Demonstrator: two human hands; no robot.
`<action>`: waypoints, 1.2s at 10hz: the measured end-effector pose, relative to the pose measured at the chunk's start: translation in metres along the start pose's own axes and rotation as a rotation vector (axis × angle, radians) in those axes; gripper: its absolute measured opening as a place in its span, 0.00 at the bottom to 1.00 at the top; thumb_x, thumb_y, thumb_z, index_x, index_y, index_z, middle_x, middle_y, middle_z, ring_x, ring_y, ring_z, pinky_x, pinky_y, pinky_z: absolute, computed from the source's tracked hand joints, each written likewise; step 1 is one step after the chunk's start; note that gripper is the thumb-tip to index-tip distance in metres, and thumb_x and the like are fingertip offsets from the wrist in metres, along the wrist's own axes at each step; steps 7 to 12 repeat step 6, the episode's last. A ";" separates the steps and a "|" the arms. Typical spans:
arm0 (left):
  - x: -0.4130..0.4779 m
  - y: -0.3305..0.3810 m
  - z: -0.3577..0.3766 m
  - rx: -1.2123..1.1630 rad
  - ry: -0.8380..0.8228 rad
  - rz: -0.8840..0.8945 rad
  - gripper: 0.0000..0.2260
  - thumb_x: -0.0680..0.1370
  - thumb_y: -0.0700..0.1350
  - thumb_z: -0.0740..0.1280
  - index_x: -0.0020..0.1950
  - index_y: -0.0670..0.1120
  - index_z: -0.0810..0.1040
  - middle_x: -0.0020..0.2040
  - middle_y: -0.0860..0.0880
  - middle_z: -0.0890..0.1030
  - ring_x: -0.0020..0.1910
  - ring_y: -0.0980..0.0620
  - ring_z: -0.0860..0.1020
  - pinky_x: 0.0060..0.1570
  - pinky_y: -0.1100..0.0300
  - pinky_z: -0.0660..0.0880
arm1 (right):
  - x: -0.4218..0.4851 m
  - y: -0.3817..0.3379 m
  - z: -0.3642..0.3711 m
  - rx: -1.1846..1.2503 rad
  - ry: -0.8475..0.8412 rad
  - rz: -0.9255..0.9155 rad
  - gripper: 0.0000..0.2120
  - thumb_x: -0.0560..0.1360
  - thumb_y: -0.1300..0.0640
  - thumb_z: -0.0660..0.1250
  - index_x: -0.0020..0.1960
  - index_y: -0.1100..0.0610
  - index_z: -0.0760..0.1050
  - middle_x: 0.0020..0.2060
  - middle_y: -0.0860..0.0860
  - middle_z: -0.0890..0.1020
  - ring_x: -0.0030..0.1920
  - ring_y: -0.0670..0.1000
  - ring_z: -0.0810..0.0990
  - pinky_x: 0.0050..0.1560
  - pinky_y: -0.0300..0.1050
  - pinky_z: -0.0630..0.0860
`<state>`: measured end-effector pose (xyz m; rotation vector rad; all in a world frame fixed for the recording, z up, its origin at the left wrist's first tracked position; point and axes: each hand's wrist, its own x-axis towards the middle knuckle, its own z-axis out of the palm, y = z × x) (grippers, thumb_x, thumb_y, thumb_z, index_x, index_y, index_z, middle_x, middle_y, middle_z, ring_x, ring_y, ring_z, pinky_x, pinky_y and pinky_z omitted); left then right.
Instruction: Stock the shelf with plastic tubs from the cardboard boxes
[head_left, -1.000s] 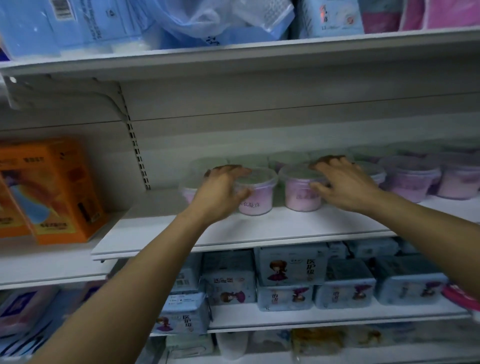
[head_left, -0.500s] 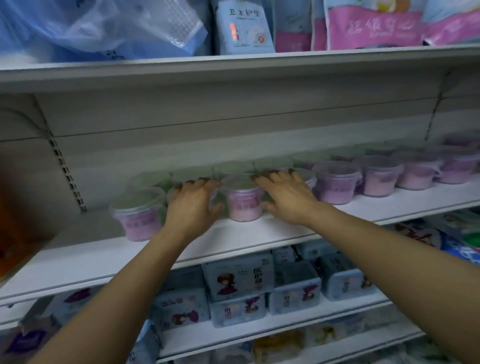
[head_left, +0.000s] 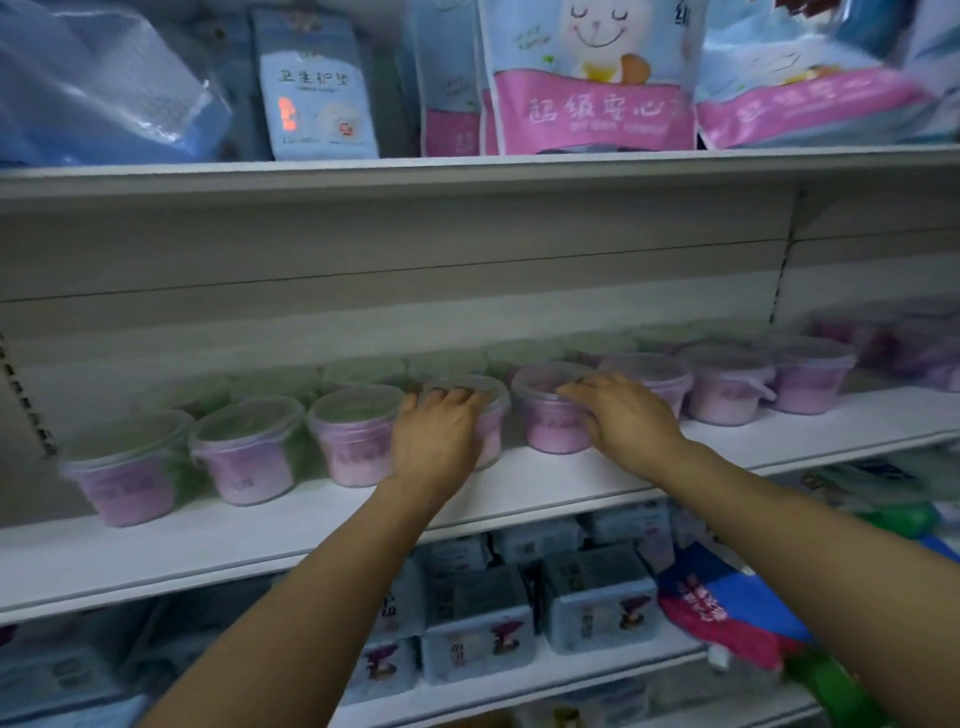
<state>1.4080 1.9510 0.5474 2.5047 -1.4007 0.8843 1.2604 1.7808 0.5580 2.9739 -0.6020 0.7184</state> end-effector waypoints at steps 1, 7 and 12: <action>0.000 0.003 0.007 0.050 0.064 -0.023 0.18 0.68 0.46 0.73 0.57 0.53 0.81 0.49 0.50 0.85 0.46 0.46 0.82 0.49 0.53 0.74 | 0.005 0.003 0.005 0.031 0.012 -0.026 0.21 0.77 0.62 0.59 0.68 0.50 0.72 0.66 0.55 0.74 0.65 0.58 0.70 0.60 0.51 0.72; -0.037 0.068 -0.034 -0.289 0.054 -0.281 0.23 0.76 0.53 0.67 0.70 0.50 0.71 0.65 0.46 0.75 0.64 0.43 0.71 0.60 0.50 0.69 | -0.040 0.017 -0.013 0.144 0.009 -0.141 0.25 0.77 0.53 0.60 0.73 0.53 0.62 0.70 0.53 0.67 0.69 0.57 0.66 0.63 0.53 0.66; -0.037 0.068 -0.034 -0.289 0.054 -0.281 0.23 0.76 0.53 0.67 0.70 0.50 0.71 0.65 0.46 0.75 0.64 0.43 0.71 0.60 0.50 0.69 | -0.040 0.017 -0.013 0.144 0.009 -0.141 0.25 0.77 0.53 0.60 0.73 0.53 0.62 0.70 0.53 0.67 0.69 0.57 0.66 0.63 0.53 0.66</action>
